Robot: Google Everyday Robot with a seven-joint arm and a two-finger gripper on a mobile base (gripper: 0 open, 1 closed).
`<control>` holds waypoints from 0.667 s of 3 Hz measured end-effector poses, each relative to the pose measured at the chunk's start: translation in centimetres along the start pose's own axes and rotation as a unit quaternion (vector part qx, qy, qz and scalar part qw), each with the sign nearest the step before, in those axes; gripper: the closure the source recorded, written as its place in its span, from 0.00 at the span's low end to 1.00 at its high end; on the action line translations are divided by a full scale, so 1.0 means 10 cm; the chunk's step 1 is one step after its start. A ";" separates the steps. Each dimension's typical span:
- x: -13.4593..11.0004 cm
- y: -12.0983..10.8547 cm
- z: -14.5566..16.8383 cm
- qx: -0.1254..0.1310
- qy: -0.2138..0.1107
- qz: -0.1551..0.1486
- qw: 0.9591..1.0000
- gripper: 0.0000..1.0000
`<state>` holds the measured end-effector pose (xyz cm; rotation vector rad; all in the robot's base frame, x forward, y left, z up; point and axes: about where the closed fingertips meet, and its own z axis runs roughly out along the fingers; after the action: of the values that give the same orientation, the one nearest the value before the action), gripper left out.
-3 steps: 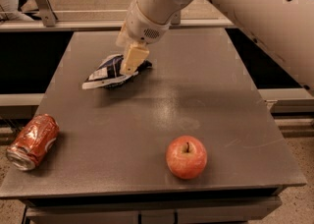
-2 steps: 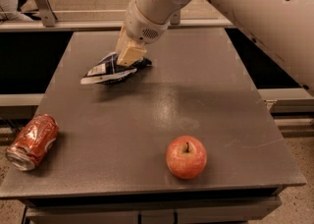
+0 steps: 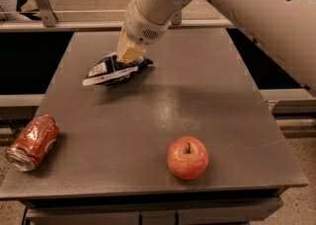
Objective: Move blue chip bag near apple
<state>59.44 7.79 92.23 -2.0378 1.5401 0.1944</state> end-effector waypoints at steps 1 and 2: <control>-0.05 -0.01 -0.28 0.034 -0.012 0.004 0.999 1.00; -0.05 0.21 -0.84 0.092 -0.009 0.009 0.996 1.00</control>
Offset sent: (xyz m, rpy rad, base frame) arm -0.0959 -0.1187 0.1262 0.1013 -0.2880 -0.2168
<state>55.54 3.50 98.66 -1.8746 1.5078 0.0737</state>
